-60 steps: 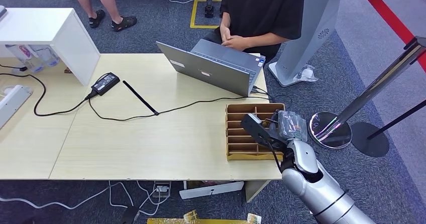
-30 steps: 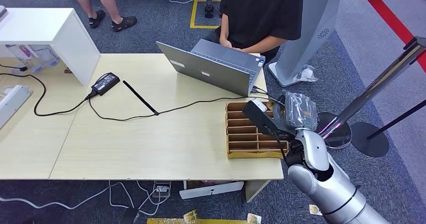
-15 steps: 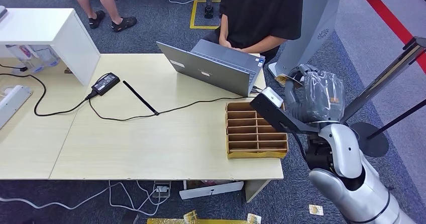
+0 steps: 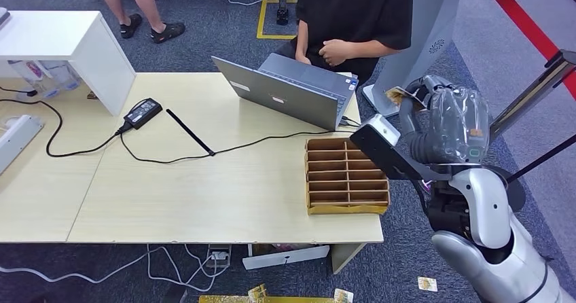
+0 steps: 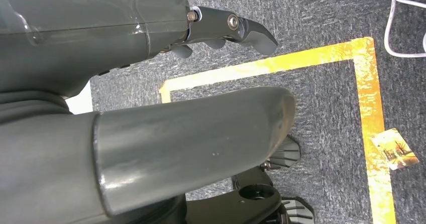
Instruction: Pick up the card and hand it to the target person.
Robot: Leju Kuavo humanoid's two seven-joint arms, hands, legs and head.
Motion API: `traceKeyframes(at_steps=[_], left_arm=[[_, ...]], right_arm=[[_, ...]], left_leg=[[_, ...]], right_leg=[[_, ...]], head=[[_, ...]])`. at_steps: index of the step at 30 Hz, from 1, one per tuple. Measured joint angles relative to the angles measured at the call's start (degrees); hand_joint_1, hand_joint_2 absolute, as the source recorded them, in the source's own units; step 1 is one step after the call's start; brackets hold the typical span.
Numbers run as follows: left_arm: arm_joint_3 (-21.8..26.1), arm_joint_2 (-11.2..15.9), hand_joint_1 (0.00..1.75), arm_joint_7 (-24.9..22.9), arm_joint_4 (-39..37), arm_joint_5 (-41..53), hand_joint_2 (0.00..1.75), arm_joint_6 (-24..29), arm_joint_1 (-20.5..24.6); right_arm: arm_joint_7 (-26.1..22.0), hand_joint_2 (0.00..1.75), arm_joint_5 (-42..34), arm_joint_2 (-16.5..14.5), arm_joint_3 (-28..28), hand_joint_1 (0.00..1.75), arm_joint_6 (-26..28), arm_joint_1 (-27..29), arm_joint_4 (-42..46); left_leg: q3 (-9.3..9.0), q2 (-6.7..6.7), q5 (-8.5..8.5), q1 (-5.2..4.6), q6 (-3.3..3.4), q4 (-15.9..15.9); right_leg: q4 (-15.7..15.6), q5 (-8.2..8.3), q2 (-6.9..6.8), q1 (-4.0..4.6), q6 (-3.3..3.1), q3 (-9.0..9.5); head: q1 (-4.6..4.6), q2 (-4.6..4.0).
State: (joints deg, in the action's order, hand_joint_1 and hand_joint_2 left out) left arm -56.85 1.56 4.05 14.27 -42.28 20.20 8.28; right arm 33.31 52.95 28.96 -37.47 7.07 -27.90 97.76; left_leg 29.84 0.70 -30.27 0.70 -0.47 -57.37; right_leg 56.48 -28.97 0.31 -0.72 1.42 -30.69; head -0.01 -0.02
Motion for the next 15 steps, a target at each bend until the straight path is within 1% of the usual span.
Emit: traceKeyframes(at_steps=[8, 15], left_arm=[[0.0, 0.0, 0.00, -0.4, 0.0, 0.7, 0.00, 0.0, 0.2], [0.0, 0.0, 0.00, -0.8, 0.0, 1.0, 0.00, -0.1, 0.6]], right_arm=[[0.0, 1.75, 0.3, 0.7, 1.7, 1.50, 3.5, 1.8, -2.1], [0.0, 1.75, 1.6, 1.0, 2.5, 1.50, 4.3, 3.8, -6.4]], left_leg=[[0.01, 0.00, 0.00, 0.00, 0.00, 0.0], [0.03, 0.01, 0.00, 0.00, 0.00, 0.0]], right_leg=[[0.0, 0.00, -0.01, 0.00, 0.00, -0.01], [0.0, 0.00, -0.01, 0.00, 0.00, -0.01]], head=[[0.00, 0.01], [0.02, 0.01]])
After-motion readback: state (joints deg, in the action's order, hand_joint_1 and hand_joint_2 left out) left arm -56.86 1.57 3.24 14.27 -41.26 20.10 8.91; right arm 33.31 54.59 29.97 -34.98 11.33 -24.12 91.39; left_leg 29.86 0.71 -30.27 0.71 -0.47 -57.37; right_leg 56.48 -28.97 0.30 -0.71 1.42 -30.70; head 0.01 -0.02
